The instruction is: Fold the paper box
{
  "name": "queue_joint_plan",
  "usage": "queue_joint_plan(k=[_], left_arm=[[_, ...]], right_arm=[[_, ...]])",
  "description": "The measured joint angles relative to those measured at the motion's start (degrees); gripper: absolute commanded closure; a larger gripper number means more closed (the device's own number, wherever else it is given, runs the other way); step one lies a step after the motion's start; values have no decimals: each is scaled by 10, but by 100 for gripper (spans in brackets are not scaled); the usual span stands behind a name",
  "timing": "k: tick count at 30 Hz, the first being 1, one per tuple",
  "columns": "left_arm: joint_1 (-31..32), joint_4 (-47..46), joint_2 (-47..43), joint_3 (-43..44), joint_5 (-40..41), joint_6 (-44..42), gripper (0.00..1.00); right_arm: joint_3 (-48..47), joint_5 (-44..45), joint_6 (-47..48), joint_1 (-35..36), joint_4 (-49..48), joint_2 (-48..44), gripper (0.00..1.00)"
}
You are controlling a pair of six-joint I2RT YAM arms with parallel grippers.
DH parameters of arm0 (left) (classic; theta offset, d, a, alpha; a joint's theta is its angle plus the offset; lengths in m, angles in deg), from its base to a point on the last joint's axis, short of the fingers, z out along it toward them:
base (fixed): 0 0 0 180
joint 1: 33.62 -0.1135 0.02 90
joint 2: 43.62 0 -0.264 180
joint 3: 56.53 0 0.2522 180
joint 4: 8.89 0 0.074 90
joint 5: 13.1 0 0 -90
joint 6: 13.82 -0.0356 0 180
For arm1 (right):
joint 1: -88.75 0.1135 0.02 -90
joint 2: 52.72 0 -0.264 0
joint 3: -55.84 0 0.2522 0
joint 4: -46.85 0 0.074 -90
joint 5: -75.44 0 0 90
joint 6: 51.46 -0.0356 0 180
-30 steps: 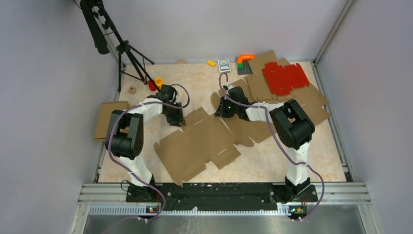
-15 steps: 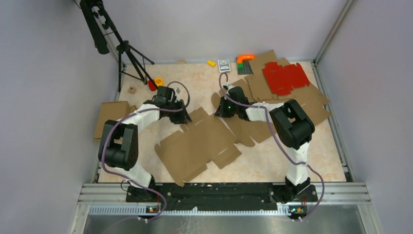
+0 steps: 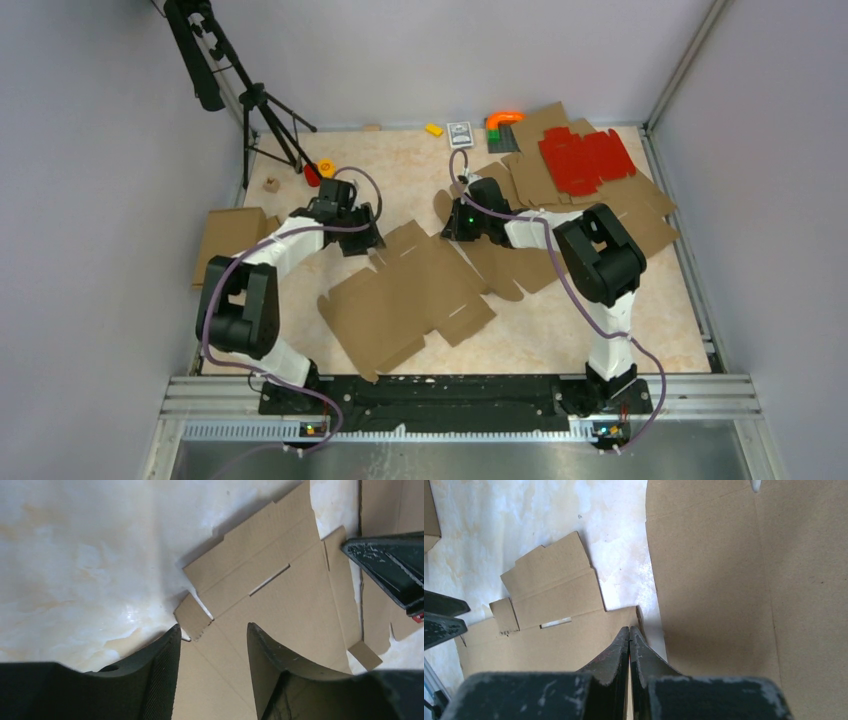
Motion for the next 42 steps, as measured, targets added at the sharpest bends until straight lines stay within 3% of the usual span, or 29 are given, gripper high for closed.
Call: queue_joint_plan(k=[10,22,30,34,37,40,42], left_arm=[[-5,23,40,23,43,-2,53],[-7,21,92,40,23,-21,88],[-7,-26,82,15,7,-30,86],[-9,-39,61,-6,3,-36,74],[-9,-41,60,-6,4,-40,72],[-9,-40,61,-6,3,-41,82],[-9,-41,65,-6,3,-41,96]], right_arm=[[0,0,2,0,0,0,100],[0,-1,2,0,0,0,100],[-1,-1,2,0,1,0,100],[-1,-1,2,0,1,0,100],[-1,-1,2,0,1,0,100],[-1,-1,2,0,1,0,100],[-1,-1,2,0,1,0,100]])
